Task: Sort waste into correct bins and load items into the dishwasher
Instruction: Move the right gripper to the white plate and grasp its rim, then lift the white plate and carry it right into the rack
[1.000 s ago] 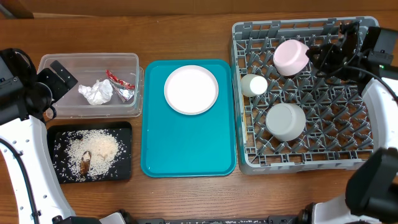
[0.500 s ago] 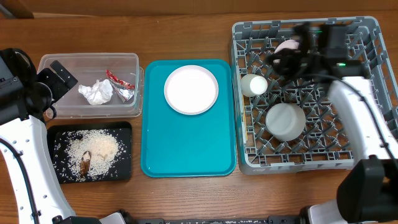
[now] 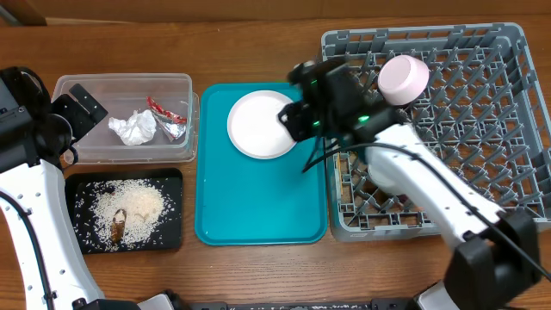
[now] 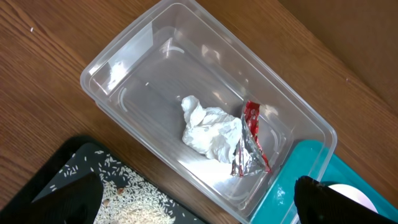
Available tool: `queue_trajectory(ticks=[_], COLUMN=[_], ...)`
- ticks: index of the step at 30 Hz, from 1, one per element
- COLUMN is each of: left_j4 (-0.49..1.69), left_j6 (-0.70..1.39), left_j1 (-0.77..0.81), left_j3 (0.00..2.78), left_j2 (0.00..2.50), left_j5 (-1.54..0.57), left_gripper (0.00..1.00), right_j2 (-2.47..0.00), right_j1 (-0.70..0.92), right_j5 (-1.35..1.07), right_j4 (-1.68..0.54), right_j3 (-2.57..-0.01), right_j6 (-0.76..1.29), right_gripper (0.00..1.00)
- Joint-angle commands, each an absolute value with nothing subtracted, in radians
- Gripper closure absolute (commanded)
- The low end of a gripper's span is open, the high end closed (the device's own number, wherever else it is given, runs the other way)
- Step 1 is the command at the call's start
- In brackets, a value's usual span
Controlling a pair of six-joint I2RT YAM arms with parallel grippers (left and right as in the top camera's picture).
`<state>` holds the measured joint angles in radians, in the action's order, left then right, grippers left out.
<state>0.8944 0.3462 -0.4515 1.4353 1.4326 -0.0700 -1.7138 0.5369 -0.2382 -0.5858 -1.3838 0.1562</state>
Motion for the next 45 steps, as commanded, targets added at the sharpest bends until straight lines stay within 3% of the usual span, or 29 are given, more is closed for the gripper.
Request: queue_trajectory(ticks=[1, 10, 28, 36, 45], left_j4=[0.893, 0.893, 0.894, 0.893, 0.893], left_j6=[0.363, 0.363, 0.363, 0.363, 0.363], left_j1=[-0.445, -0.445, -0.445, -0.445, -0.445], left_j3=[1.444, 1.444, 1.444, 1.444, 1.444], left_j2=[1.440, 1.440, 1.440, 1.440, 1.440], left_j5=[-0.070, -0.071, -0.070, -0.070, -0.070], left_gripper=[0.00, 0.00, 0.00, 0.00, 0.00], right_j2=[-1.787, -1.958, -2.099, -2.099, -2.099], right_j1=[0.596, 0.667, 0.669, 0.669, 0.669], right_j5=[-0.149, -0.150, -0.339, -0.245, -0.057], right_j4=[-0.557, -0.421, -0.378, -0.467, -0.469], right_j3=[-1.402, -1.400, -1.400, -1.399, -1.400], right_j6=[0.157, 0.126, 0.025, -0.114, -0.114], right_gripper=[0.64, 0.55, 0.51, 0.58, 0.67])
